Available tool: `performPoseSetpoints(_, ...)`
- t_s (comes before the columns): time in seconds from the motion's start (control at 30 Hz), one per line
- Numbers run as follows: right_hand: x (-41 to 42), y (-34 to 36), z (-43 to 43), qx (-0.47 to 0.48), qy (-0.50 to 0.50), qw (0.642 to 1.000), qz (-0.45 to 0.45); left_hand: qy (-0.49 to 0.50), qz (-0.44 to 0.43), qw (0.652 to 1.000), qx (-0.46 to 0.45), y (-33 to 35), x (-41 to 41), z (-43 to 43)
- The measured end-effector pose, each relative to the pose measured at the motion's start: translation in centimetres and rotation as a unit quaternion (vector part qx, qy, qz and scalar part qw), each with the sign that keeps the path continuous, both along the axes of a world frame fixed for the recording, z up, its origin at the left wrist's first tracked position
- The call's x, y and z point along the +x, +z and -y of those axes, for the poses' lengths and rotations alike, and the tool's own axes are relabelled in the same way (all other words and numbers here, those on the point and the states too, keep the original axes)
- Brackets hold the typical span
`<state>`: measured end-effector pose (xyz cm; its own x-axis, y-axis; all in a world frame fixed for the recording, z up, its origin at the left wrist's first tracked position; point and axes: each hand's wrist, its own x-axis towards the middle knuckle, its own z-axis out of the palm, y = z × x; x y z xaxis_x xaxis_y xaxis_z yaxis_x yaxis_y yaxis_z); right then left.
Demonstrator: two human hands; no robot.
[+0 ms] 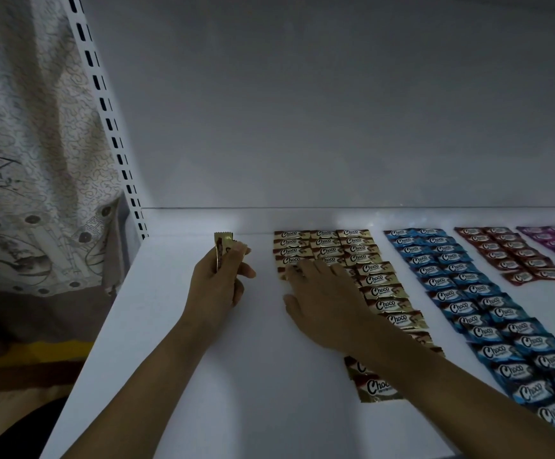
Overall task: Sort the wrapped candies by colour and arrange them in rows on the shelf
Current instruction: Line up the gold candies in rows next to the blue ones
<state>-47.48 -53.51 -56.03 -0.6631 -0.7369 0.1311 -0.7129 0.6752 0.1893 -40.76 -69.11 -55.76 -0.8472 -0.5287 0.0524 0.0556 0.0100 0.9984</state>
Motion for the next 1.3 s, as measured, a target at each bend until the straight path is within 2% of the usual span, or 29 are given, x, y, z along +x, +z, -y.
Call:
performPoseSetpoints(0.1,-0.2,0.1,-0.2,-0.013,0.010,1.000,0.002,-0.032,-0.011,0.999,-0.005,0.0,0.1,-0.1)
performPoseSetpoints(0.17,-0.1,0.4,-0.2,-0.111,0.029,0.993,0.035,-0.073,-0.010,0.997,0.008,0.0,0.1,-0.3)
performPoseSetpoints(0.2,0.1,0.9,0.1,-0.210,0.028,0.973,0.096,-0.096,-0.007,0.995,0.015,0.1,0.0,-0.4)
performPoseSetpoints(0.23,0.5,1.5,0.5,-0.313,0.019,0.931,0.187,-0.121,-0.009,0.992,0.020,0.1,0.0,-0.5)
performPoseSetpoints(0.27,0.8,2.2,0.9,-0.398,0.011,0.872,0.285,-0.146,-0.016,0.989,0.020,0.0,0.1,-0.6)
performPoseSetpoints(0.3,0.9,2.8,1.3,-0.457,0.007,0.814,0.357,-0.167,-0.023,0.985,0.018,-0.1,0.1,-0.7)
performPoseSetpoints(0.33,1.0,3.4,1.5,-0.488,0.001,0.781,0.390,-0.182,-0.027,0.983,0.018,-0.1,0.2,-0.7)
performPoseSetpoints(0.47,0.9,4.3,1.4,-0.528,-0.032,0.717,0.455,-0.170,-0.030,0.985,0.013,-0.2,0.1,-0.6)
performPoseSetpoints(0.57,0.4,4.3,0.7,-0.577,-0.082,0.650,0.487,-0.135,-0.030,0.990,0.004,0.0,0.1,-0.4)
performPoseSetpoints(0.67,0.0,4.4,0.2,-0.599,-0.101,0.623,0.493,-0.112,-0.016,0.993,0.021,0.0,0.1,-0.2)
performPoseSetpoints(0.77,-0.1,4.4,-0.1,-0.607,-0.111,0.621,0.482,-0.110,-0.022,0.994,0.014,0.2,0.1,-0.3)
performPoseSetpoints(0.87,0.1,4.2,-0.1,-0.611,-0.105,0.615,0.487,-0.117,-0.036,0.992,-0.039,0.1,0.3,-0.4)
performPoseSetpoints(0.93,0.3,4.3,-0.1,-0.596,-0.092,0.630,0.489,-0.116,-0.043,0.990,-0.071,-0.2,0.3,-0.5)
performPoseSetpoints(1.07,0.1,3.8,-0.8,-0.538,-0.105,0.723,0.420,-0.055,-0.040,0.995,-0.077,-0.5,-0.1,-0.3)
performPoseSetpoints(1.17,-0.5,2.6,-1.6,-0.410,-0.087,0.856,0.301,0.007,-0.032,0.994,-0.101,-0.8,-0.4,0.4)
performPoseSetpoints(1.2,-0.5,2.1,-1.8,-0.360,-0.076,0.890,0.268,0.017,-0.028,0.993,-0.109,-0.9,-0.4,0.5)
performPoseSetpoints(1.3,-0.7,1.6,-2.0,-0.276,-0.056,0.944,0.170,0.016,-0.018,0.991,-0.135,-1.2,-0.4,0.5)
